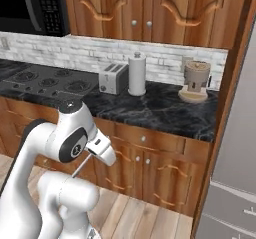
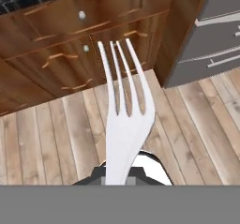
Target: Take the fork and place it on the left side of the plate. Then take the spoon and place it on the right side of the plate. Make sure they're directly next to the plate.
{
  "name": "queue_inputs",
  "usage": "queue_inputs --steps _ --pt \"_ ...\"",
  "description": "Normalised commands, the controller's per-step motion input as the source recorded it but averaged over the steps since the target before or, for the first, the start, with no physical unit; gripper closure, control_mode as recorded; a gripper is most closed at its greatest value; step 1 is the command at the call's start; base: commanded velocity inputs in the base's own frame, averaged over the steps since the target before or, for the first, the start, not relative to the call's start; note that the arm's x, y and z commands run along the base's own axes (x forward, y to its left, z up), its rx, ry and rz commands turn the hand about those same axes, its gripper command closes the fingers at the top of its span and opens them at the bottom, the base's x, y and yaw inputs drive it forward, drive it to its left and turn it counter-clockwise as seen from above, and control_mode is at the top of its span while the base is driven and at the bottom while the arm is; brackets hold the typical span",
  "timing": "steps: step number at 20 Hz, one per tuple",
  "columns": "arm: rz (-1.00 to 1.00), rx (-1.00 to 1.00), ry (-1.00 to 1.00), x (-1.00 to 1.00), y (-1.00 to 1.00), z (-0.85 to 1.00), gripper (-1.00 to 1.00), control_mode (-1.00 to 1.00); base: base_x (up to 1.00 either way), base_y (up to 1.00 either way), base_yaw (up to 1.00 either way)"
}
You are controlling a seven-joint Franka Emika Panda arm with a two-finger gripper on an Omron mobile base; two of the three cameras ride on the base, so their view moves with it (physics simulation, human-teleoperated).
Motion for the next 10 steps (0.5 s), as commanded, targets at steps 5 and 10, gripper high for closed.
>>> queue_inputs --steps 5,10 --pt "0.00 0.00 0.00 0.00 0.00 0.00 1.00 1.00 -0.68 -0.74 0.11" --pt "0.00 0.00 0.00 0.00 0.00 0.00 1.00 1.00 -0.72 -0.69 0.12"
